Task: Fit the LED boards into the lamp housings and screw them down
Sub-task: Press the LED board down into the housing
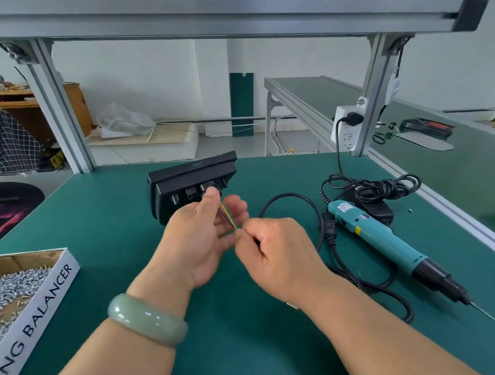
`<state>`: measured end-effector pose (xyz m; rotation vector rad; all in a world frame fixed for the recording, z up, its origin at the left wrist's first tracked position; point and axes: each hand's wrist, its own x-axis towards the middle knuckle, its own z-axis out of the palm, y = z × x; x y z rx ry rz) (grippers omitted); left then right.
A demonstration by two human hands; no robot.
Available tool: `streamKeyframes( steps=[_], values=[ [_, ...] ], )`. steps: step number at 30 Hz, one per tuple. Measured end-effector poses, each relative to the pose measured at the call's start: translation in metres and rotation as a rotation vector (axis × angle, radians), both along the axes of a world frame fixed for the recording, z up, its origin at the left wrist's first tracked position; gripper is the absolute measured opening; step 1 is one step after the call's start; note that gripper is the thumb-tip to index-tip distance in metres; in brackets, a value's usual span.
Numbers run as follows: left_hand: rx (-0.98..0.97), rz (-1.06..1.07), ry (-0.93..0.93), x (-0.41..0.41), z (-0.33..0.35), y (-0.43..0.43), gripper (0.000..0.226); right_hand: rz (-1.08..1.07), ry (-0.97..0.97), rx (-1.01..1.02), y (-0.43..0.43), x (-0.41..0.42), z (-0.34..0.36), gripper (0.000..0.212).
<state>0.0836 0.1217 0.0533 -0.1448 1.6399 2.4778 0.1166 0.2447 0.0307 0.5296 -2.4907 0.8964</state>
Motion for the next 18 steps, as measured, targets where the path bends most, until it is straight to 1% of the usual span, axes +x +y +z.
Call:
streamKeyframes(
  steps=[2,3,4,5,6,7,8,9,10,11,12,13,14,15,16,17,18],
  values=[
    [-0.408,-0.114,0.082,0.007,0.005,-0.011,0.044,-0.097,0.026,-0.050,0.005,-0.002,-0.001,0.047],
    [-0.594,-0.102,0.168,0.011,0.007,-0.017,0.042,-0.131,0.028,-0.070,0.008,-0.004,0.000,0.047],
    [-0.764,-0.009,0.311,0.015,0.008,-0.023,0.042,-0.152,0.024,-0.080,0.011,-0.005,0.000,0.048],
    [-0.913,0.175,0.499,0.018,0.009,-0.029,0.045,-0.158,0.010,-0.079,0.014,-0.007,0.000,0.048],
    [-0.974,0.410,0.698,0.020,0.011,-0.036,0.049,-0.153,-0.010,-0.074,0.017,-0.009,-0.001,0.048],
    [-0.969,0.616,0.874,0.020,0.012,-0.043,0.047,-0.134,-0.038,-0.081,0.019,-0.010,-0.002,0.047],
    [-0.945,0.692,0.962,0.019,0.012,-0.050,0.038,-0.102,-0.064,-0.107,0.022,-0.011,-0.003,0.042],
    [-0.960,0.647,0.959,0.016,0.011,-0.055,0.042,-0.059,-0.084,-0.138,0.024,-0.011,-0.004,0.038],
    [-1.009,0.502,0.884,0.010,0.008,-0.058,0.069,-0.009,-0.097,-0.155,0.025,-0.011,-0.004,0.036],
    [-1.073,0.330,0.766,0.002,0.001,-0.059,0.095,0.040,-0.108,-0.154,0.026,-0.011,-0.004,0.035],
    [-1.118,0.220,0.674,-0.002,-0.006,-0.058,0.107,0.082,-0.127,-0.143,0.027,-0.011,-0.005,0.034],
    [-1.150,0.189,0.642,-0.005,-0.012,-0.056,0.106,0.114,-0.163,-0.129,0.028,-0.011,-0.006,0.031],
    [-1.182,0.220,0.651,-0.008,-0.017,-0.053,0.096,0.135,-0.221,-0.122,0.028,-0.011,-0.007,0.029],
    [-1.224,0.274,0.683,-0.011,-0.019,-0.050,0.080,0.143,-0.296,-0.135,0.028,-0.010,-0.006,0.029],
    [-1.270,0.317,0.729,-0.012,-0.019,-0.048,0.061,0.139,-0.387,-0.192,0.028,-0.010,-0.005,0.030],
    [-1.290,0.344,0.773,-0.012,-0.018,-0.047,0.042,0.128,-0.484,-0.304,0.027,-0.010,-0.002,0.032],
    [-1.276,0.347,0.819,-0.010,-0.019,-0.045,0.029,0.119,-0.575,-0.468,0.025,-0.011,-0.001,0.034]
  ],
)
